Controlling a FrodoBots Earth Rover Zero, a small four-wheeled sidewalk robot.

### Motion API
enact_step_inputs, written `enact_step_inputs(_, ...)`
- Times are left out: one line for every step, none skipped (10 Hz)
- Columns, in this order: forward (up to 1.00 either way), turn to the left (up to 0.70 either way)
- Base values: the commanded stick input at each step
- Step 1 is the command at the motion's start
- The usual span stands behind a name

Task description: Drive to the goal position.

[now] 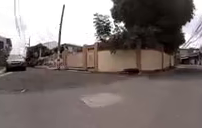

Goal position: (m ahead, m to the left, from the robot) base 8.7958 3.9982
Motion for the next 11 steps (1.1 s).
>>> enact_step_inputs(1.00,0.40)
enact_step_inputs(1.00,0.40)
enact_step_inputs(1.00,0.10)
enact_step_inputs(1.00,0.00)
enact_step_inputs(1.00,0.30)
enact_step_inputs(1.00,0.40)
enact_step_inputs(1.00,0.40)
enact_step_inputs(1.00,0.06)
enact_step_inputs(1.00,0.00)
enact_step_inputs(1.00,0.00)
enact_step_inputs(1.00,0.00)
